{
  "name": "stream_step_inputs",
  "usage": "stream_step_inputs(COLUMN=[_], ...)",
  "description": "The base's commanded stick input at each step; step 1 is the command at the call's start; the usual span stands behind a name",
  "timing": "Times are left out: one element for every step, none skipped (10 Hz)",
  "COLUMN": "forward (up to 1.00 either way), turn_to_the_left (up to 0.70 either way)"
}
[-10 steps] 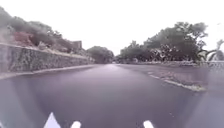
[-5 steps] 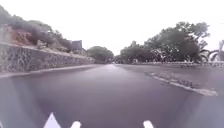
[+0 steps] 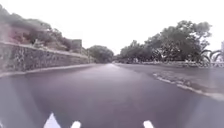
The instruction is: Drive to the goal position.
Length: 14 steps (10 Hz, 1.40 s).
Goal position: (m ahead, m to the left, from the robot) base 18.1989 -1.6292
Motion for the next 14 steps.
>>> stream_step_inputs(forward=[0.70,0.70,0.70,0.70,0.70,0.70,0.70,0.70,0.70,0.70,0.70,0.70,0.70,0.70], turn_to_the_left=[0.00,0.00,0.00,0.00,0.00,0.00,0.00,0.00,0.00,0.00,0.00,0.00,0.00,0.00])
